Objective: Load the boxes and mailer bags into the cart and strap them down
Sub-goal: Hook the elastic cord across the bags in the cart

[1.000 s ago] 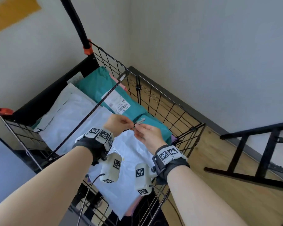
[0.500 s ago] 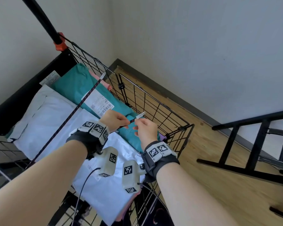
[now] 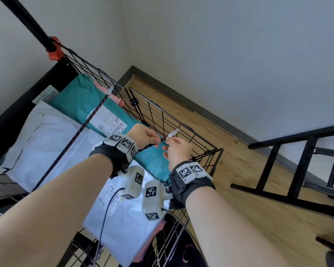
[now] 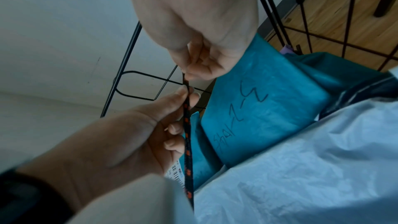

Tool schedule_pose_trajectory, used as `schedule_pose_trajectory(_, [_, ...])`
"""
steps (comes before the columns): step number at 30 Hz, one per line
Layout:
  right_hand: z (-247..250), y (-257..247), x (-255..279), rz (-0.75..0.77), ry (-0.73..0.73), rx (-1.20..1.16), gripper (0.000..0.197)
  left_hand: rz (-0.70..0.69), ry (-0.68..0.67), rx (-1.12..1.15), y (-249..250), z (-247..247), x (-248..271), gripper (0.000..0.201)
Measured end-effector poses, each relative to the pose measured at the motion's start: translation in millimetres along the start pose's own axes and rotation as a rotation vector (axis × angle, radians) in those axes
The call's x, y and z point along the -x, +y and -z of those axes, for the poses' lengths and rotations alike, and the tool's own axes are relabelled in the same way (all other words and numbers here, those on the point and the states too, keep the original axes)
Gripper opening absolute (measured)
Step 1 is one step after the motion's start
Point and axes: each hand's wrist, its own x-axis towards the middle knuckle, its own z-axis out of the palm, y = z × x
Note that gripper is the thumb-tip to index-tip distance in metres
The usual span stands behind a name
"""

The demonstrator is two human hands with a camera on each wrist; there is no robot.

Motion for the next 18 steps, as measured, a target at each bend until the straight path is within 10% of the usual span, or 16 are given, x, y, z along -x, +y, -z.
schedule_pose_trajectory(18, [14.1, 5.8, -21.4, -0.017, 0.063, -0.023, 0.009, -0.008, -0.148, 0.019, 4.3, -15.5, -29.9, 0.009])
